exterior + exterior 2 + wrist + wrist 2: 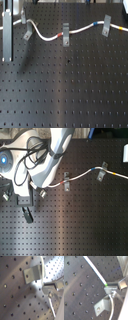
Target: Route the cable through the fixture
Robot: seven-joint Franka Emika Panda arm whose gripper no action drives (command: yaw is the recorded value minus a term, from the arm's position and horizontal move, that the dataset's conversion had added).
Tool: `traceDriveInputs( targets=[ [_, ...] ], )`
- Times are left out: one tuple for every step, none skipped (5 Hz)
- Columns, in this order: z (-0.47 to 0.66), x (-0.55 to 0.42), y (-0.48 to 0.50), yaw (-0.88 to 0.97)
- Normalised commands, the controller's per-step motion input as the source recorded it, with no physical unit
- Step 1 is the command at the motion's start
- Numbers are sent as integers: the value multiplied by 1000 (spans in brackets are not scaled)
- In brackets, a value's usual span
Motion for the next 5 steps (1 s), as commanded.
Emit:
traceDriveInputs(
  targets=[
    [306, 0, 49, 0],
    [463, 2, 17, 0],
    [409, 6, 16, 0],
    [223, 11, -95, 49],
    [39, 3, -38, 60]
  ],
)
